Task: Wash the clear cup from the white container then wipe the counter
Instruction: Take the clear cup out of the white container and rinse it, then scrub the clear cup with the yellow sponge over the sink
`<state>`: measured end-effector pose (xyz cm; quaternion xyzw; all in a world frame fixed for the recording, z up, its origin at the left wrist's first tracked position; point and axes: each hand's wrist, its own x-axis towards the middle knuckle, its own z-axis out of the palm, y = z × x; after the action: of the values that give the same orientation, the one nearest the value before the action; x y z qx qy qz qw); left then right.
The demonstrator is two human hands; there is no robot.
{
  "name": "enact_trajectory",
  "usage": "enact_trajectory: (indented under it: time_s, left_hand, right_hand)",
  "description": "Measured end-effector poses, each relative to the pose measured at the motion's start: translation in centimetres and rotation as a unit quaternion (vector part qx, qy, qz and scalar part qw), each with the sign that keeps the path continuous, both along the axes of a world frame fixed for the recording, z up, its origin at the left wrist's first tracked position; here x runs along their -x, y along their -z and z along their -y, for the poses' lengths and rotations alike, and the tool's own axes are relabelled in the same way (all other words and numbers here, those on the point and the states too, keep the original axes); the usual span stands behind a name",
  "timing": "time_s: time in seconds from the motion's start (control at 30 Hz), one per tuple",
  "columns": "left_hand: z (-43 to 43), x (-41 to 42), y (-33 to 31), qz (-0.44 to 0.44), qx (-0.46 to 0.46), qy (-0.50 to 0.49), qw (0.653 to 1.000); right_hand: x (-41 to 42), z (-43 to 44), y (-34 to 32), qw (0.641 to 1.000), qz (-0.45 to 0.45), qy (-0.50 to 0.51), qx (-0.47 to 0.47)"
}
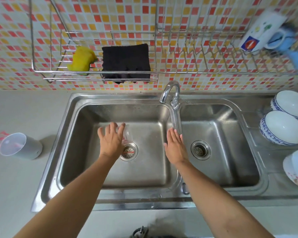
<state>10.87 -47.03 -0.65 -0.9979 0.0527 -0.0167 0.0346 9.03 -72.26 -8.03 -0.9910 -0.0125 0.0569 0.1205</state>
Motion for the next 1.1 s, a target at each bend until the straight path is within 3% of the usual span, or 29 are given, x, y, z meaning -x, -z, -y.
enact_trajectory:
  time_s: [0.2,0.37,0.47,0.6,0.7,0.83,0.97,1.1]
  left_hand:
    - [-4.0,3.5,0.3,0.028,0.105,-0.066,0.992]
    - [-7.8,4.3,-1.6,0.067,0.174,-0.096,0.978]
    - [-9.9,3.0,-3.9,0.112,0.213,-0.09,0.966]
    - [-12.3,0.8,-7.1,0.149,0.247,-0.079,0.954]
    - [-13.5,-0.4,-9.2,0.18,0.255,-0.065,0.948]
    - [-14.9,-1.5,-10.9,0.196,0.254,-0.056,0.945]
    - [-15.8,-2.0,-11.5,0.186,0.246,-0.06,0.949]
    - [-16.4,-2.3,-11.6,0.178,0.249,-0.057,0.95]
  right_hand:
    - [3.4,-4.7,-0.8,0.997,0.017,-0.027,-0.069]
    - [2.8,-11.1,-5.2,0.979,0.116,-0.045,-0.163]
    - [0.5,-14.9,-10.1,0.952,0.224,-0.072,-0.195]
    - [-2.8,-19.7,-18.1,0.891,0.371,-0.121,-0.233]
    - [-5.4,-22.7,-23.7,0.861,0.426,-0.13,-0.244]
    - [-9.9,-25.5,-28.2,0.906,0.361,-0.112,-0.191]
    - [-13.3,-26.4,-28.8,0.967,0.208,-0.08,-0.123]
    - [-14.7,-27.2,-29.1,0.988,0.115,-0.016,-0.102]
